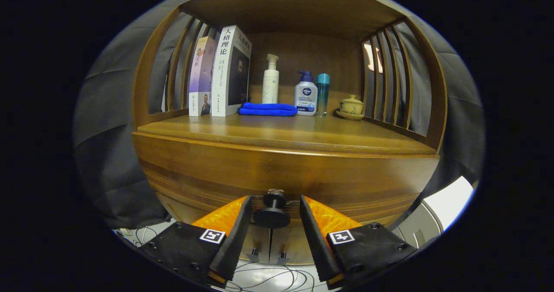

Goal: Pull open the drawer, take out the items inside it, and place them on the countertop above the cabinet.

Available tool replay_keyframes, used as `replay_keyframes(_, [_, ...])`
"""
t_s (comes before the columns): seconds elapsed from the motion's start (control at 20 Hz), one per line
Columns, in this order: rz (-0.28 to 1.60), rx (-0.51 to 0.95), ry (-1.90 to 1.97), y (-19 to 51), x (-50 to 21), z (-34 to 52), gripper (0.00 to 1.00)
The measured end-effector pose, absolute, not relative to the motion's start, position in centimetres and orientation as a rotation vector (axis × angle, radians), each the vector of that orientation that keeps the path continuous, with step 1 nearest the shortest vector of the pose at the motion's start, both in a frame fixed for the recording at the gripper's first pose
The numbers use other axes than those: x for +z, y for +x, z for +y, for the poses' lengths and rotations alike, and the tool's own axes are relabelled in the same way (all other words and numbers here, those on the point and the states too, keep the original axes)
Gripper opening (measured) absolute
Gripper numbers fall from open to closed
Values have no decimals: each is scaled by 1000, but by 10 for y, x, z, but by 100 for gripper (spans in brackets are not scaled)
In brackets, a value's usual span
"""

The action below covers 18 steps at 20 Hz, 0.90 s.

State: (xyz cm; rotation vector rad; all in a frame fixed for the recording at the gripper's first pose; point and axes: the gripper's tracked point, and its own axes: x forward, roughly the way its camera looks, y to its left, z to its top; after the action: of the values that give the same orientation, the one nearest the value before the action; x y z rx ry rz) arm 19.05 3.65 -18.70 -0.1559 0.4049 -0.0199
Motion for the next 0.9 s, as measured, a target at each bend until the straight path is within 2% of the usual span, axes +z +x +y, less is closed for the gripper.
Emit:
replay_keyframes(0.1, [417, -10, -175, 193, -193, 39, 72])
replay_keyframes(0.25, [409, -30, -200, 189, -190, 38, 47])
replay_keyframes(0.45, [440, -39, -182, 189, -193, 38, 25])
replay_keyframes(0.9, [457, 6, -163, 140, -189, 42, 25])
